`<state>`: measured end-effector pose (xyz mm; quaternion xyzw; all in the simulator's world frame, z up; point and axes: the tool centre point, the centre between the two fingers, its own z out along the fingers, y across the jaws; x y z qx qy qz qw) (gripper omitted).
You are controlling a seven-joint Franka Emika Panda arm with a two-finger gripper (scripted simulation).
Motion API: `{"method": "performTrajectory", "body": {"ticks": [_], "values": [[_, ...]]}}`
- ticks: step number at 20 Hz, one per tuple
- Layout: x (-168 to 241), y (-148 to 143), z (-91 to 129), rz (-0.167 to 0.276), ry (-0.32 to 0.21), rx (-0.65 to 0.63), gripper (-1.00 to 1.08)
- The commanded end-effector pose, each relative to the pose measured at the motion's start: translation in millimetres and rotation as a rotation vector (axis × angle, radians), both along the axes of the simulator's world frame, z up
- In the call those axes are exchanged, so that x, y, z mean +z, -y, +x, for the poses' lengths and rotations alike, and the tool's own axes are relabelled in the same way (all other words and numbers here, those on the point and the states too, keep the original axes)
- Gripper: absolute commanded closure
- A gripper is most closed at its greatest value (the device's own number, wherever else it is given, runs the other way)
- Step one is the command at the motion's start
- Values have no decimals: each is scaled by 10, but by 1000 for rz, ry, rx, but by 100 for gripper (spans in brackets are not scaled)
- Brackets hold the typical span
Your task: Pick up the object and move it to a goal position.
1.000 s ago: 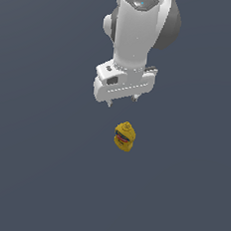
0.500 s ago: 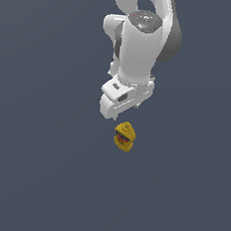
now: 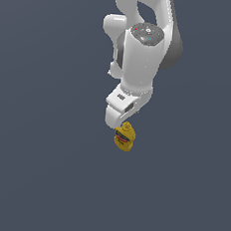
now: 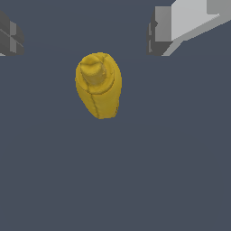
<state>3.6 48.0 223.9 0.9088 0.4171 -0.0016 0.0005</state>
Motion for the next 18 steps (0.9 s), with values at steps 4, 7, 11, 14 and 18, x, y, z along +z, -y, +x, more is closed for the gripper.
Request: {"method": "performTrajectory", "body": {"ticks": [4, 7, 11, 14, 18], "values": [[-34, -21, 27, 2, 2, 33, -92], [-36, -19, 23, 2, 2, 29, -92], [-118, -19, 21, 2, 2, 30, -92], [-251, -22, 17, 2, 2, 32, -92], [-441, -20, 12, 3, 2, 33, -92]]}}
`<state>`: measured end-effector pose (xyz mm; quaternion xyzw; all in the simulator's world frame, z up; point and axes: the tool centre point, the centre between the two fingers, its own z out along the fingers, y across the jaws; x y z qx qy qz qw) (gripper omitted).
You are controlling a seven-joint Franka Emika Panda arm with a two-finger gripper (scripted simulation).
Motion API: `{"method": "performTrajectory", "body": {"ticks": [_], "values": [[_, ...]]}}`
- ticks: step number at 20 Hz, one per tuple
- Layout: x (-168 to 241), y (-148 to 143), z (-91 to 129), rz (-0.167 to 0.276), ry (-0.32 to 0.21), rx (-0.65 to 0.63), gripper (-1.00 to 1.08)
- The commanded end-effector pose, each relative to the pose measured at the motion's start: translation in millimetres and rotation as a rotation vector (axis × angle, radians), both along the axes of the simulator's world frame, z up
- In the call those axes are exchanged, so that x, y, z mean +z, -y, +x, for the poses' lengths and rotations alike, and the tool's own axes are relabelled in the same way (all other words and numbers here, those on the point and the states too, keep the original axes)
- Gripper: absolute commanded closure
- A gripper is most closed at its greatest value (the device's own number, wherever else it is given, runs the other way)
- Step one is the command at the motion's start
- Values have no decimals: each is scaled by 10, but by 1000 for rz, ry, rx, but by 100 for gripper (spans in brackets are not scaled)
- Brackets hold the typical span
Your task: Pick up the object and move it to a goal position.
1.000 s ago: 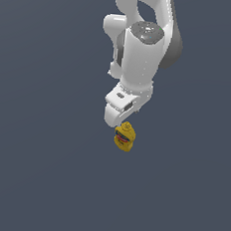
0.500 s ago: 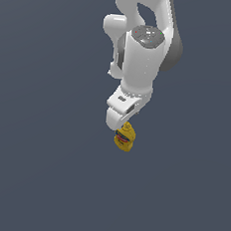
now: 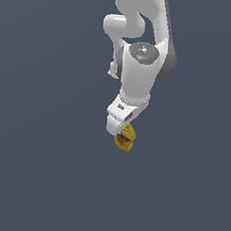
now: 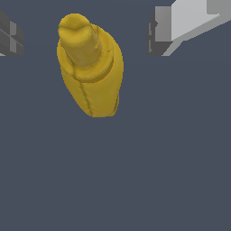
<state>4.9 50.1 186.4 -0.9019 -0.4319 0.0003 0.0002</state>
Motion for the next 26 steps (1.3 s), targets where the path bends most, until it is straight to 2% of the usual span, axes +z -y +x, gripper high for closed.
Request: {"method": "performTrajectory", "body": {"ticks": [1, 6, 7, 19, 26], "values": [[-98, -2, -1, 0, 1, 1, -92], [-161, 1, 13, 0, 1, 1, -92], [-161, 1, 13, 0, 1, 1, 108], [-142, 9, 12, 0, 1, 1, 108], [116, 154, -8, 0, 1, 1, 108]]}}
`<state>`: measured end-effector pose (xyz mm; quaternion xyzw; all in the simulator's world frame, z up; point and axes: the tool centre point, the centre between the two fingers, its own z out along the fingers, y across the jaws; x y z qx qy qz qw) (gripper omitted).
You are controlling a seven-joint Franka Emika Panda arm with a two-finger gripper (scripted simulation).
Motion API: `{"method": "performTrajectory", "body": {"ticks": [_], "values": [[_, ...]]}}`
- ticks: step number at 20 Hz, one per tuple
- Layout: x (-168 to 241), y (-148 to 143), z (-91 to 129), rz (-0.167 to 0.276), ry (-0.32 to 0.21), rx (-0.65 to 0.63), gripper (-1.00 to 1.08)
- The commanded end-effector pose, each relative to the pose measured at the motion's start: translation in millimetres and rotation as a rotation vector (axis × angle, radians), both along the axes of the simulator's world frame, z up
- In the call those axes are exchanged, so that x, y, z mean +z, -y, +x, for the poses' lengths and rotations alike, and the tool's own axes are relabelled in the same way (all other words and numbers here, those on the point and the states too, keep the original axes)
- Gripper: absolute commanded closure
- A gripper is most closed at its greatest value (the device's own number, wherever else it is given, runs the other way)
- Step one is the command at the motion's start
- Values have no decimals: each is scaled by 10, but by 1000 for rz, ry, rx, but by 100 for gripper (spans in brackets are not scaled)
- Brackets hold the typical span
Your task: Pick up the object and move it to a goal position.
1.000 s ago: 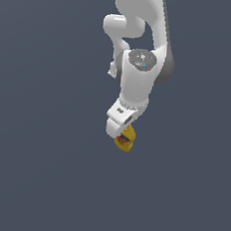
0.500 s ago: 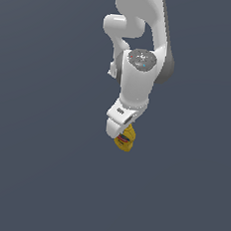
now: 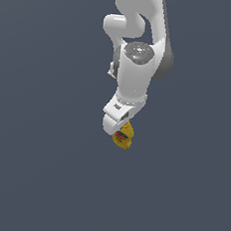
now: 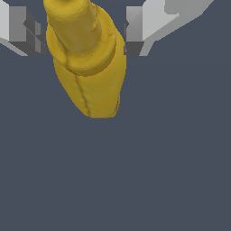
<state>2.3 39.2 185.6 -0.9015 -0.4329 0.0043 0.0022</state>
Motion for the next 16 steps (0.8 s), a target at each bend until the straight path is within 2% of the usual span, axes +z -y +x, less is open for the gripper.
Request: {"method": "performTrajectory", "body": {"ticks": [1, 16], "values": [[187, 80, 14, 0, 10, -1, 108], [1601, 878, -71, 2, 10, 0, 108]]}}
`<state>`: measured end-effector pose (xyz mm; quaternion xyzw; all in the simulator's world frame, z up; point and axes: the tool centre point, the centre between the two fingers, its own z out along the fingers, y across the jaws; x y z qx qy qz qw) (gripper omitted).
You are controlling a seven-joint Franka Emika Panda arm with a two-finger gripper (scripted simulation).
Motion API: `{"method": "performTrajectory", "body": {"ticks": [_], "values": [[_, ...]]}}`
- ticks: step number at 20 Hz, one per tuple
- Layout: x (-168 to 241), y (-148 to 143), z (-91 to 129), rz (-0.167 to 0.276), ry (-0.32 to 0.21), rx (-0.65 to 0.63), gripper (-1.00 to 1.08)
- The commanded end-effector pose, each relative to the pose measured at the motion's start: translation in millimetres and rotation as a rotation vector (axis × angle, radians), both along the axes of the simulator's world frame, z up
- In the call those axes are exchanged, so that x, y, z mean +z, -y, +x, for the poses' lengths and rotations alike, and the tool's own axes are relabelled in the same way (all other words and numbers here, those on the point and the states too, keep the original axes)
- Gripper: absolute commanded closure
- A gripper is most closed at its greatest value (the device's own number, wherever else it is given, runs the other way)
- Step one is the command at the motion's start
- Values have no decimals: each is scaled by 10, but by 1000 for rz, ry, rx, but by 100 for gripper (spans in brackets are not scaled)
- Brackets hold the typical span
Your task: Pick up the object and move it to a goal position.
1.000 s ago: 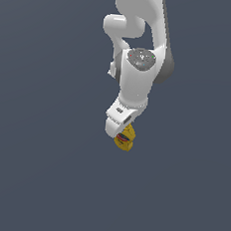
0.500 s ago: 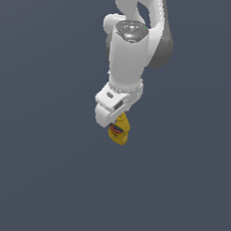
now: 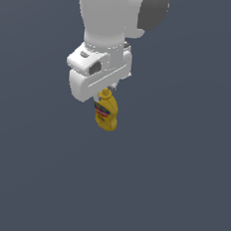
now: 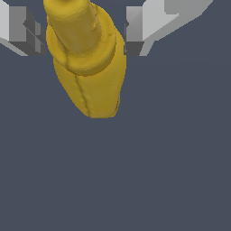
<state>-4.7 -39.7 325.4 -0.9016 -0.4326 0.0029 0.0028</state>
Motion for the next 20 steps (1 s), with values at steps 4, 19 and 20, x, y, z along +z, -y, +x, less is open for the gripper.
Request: {"method": "performTrajectory", "body": {"ticks": [4, 19, 20], "values": [[556, 292, -11, -1, 8, 0, 108], [1095, 607, 5, -3, 8, 0, 108], [1097, 608, 6, -3, 8, 0, 108]]}}
